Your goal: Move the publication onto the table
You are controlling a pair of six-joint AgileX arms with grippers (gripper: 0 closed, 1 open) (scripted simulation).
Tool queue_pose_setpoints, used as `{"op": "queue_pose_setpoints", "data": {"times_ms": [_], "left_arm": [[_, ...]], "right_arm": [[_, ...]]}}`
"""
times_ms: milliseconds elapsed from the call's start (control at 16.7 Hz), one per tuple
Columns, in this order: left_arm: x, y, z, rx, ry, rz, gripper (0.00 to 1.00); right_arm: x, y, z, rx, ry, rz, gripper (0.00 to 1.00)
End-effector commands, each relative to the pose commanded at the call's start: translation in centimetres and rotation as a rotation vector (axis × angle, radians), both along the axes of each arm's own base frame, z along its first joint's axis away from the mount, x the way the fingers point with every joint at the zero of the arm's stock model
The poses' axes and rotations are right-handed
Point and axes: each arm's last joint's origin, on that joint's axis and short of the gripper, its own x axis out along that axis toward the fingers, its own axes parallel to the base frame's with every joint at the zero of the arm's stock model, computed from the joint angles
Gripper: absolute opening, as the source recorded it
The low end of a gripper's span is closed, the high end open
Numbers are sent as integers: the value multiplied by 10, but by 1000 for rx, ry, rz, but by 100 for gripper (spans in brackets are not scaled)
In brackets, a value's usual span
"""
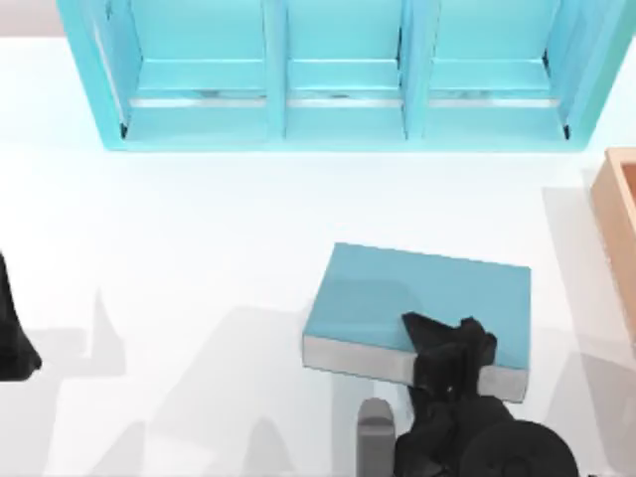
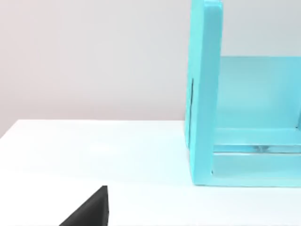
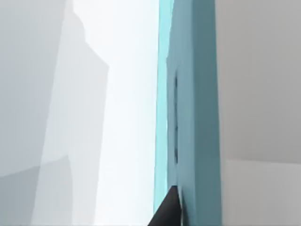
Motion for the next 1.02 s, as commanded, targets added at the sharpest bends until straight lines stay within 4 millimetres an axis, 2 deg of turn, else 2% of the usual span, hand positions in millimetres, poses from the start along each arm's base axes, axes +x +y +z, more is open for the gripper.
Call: {"op": "queue_pose_setpoints", "data": {"times_ms": [180, 480, 1020], "left_arm": [[0, 0, 0, 0, 0, 0, 100], [0, 0, 0, 0, 0, 0, 100], [0, 0, 0, 0, 0, 0, 100]], "right_arm": [[0, 0, -8, 14, -1, 2, 0], [0, 0, -8, 19, -1, 2, 0], [0, 0, -8, 19, -1, 2, 68]]}}
